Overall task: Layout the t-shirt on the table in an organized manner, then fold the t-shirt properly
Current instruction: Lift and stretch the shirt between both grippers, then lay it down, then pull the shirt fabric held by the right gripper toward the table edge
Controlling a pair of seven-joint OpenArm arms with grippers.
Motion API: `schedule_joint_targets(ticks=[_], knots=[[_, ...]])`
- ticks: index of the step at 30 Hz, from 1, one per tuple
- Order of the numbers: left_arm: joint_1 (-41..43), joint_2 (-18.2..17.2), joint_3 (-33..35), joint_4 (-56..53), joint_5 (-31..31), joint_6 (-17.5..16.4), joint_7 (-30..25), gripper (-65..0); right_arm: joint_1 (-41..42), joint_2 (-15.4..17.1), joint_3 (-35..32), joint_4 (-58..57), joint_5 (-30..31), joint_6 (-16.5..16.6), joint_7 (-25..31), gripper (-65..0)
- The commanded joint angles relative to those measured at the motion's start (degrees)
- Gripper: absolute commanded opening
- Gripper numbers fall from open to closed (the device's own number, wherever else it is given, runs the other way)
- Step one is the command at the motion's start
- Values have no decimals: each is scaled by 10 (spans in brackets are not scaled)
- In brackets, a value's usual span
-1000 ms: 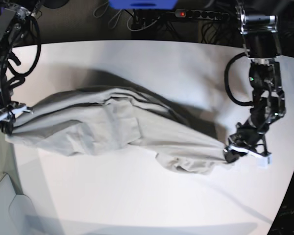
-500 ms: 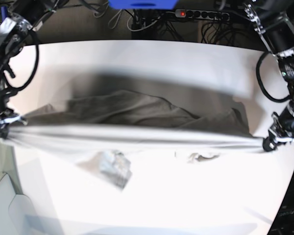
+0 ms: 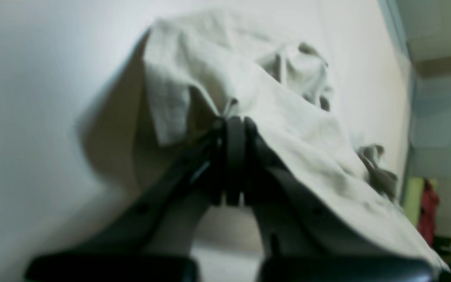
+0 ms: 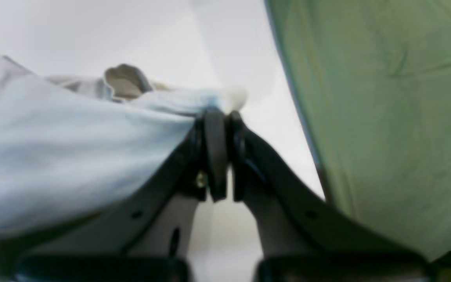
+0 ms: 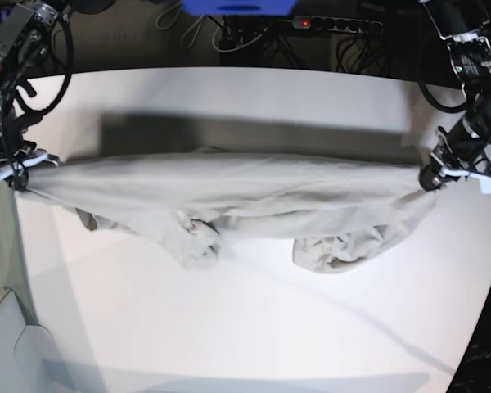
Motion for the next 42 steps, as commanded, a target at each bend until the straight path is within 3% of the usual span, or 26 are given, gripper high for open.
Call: schedule_joint_targets(ticks=[1,5,9,11,18,21,24,28,33,40,42], knots=[[6,-7,-2,19,-49,5,-6,-647,1,9,2,9,2,4,16,-650],[41,-7,-5,44,-112,5,37,-647,-10,9,0,9,2,4,16,-650],[62,-7,-6,54,-127,5,64,-647,-11,12,-4,9,1,4,11,-645],[70,-8,-6,52,-126,5,66,-647,-11,12,-3,9,1,4,11,-590],[93,-21,-6,48,-126,4,64,-647,-11,15,2,10,1,4,11,-287],[94,-25,-6,48,-126,4,64,-647,-9,23,27,16,2,4,13,-226],[102,-26,-6,48,-126,4,63,-647,-2,26,35,16,3,6,14,-216],[104,-24,-6,48,-126,4,65,-647,26,22,-31,22,2,53,10,-216],[104,-21,-6,48,-125,4,68,-647,51,6,-187,17,0,56,10,-216],[104,-19,-6,48,-125,4,68,-647,112,5,-354,-42,0,-54,11,-215],[104,-8,-6,48,-125,4,68,-647,127,5,-383,-64,0,-71,11,-215]])
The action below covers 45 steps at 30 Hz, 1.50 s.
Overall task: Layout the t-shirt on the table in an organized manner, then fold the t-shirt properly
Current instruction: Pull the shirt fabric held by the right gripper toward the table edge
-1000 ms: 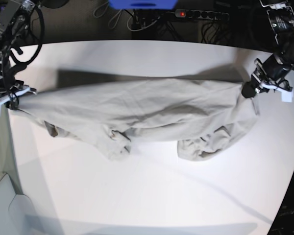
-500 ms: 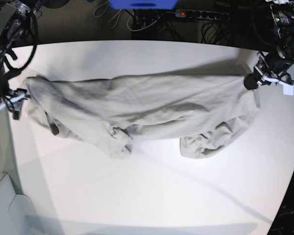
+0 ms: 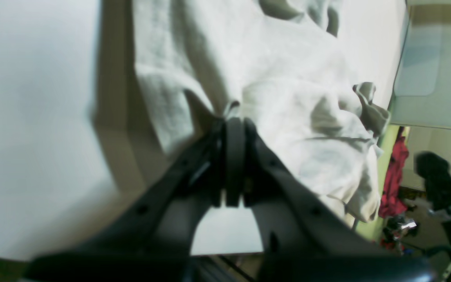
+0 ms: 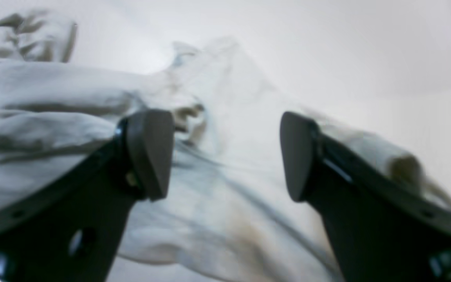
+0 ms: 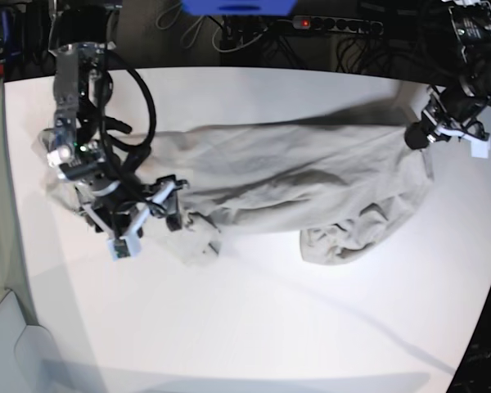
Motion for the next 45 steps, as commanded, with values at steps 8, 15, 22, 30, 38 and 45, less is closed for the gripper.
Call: schedule_joint_targets(ticks=[8,15,22,30,38,45], knots=[[8,0,-3,9,-34,8,2,-647,36,-32,-51,-41,4,-11,21,-215],[9,-2,-3,9,-34,8,2,-647,70,-49,-56,-99,4,-11,22,-215],[9,-1,-3,9,-34,8,2,-647,80,-50,-57,-129,4,-11,58,-215],[7,-1,-3,9,-34,8,0,-647,82,-49,-57,-169,4,-11,87,-215],[5,-1,-3,9,-34,8,-1,-647,83,-49,-58,-208,3,-11,119,-236],[5,0,-3,9,-34,8,-1,-647,90,-48,-58,-229,3,-11,134,-476]])
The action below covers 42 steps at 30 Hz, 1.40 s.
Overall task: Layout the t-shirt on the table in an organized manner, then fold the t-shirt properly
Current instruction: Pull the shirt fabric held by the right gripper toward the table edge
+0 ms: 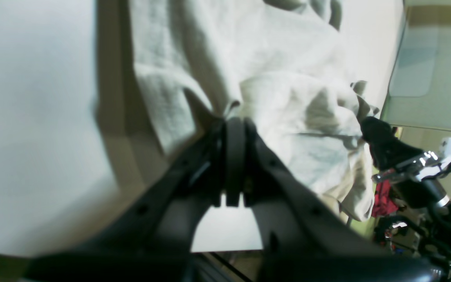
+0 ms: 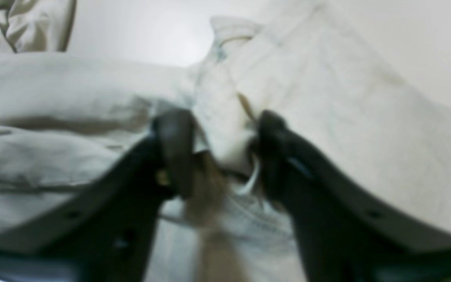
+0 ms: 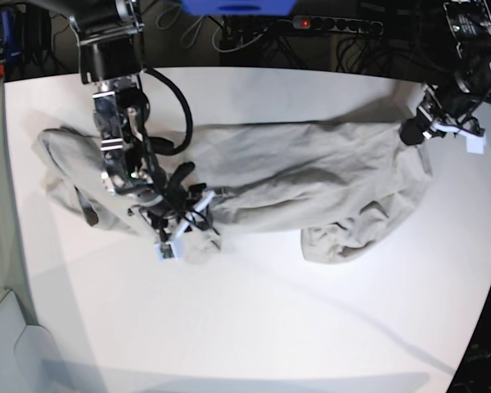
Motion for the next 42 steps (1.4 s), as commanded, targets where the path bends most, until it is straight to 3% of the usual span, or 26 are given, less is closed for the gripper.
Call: schedule_joint_targets(ticks=[1,3,4,13,18,23,28,35,42], knots=[[-2,-9,-4,9,-31,8,-2,-647,14,0,0,14,4,-2,15,-524],[-2,-9,-4,9,-31,8,-3,-647,14,0,1,33,4,-2,16,-642],[-2,-9,-4,9,-31,8,-3,-647,12,0,3,48,4,-2,14,-650],[-13,-8,-5,8,-32,8,-3,-647,-68,44,9,294,4,-3,11,-650],[-27,-8,-3,8,-34,8,-2,-647,-166,52,68,373,6,-3,18,-650],[-35,-8,-2,8,-34,8,-2,-647,-259,52,135,374,8,-2,78,-650],[-52,-8,-1,8,-31,8,0,-647,-363,51,157,374,8,-2,156,-650],[-72,-8,-1,8,-31,8,1,-647,-500,-9,134,373,9,0,212,-650],[-86,-9,-1,8,-30,8,1,-647,-551,0,-3,372,9,0,211,-650]])
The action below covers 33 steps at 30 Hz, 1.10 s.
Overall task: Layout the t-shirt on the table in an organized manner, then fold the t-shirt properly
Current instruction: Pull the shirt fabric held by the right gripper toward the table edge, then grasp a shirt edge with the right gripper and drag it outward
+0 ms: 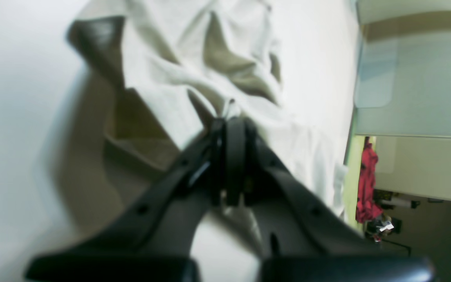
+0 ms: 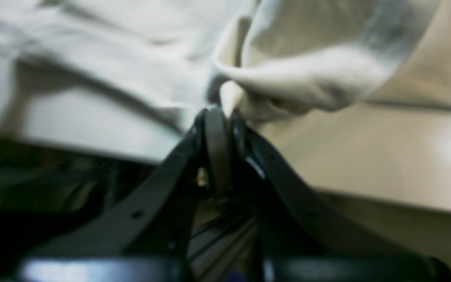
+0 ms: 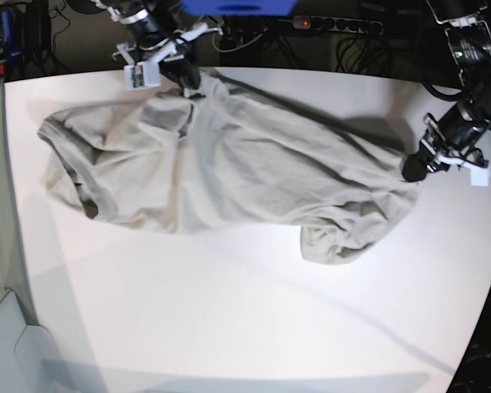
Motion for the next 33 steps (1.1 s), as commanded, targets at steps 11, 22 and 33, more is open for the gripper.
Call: schedule_joint_targets(ticks=[11,22,33], knots=[[-1,-10,-3,9,-28,8,-3,-647,-13,38,-62,4,4,0,14,-650],[-1,-10,-3,9,-28,8,-3,-647,-11,38,-63,5,4,0,-71,-300],[-1,-10,-7,9,-28,8,-3,-647,-36,89,6,5,4,0,-40,-281]])
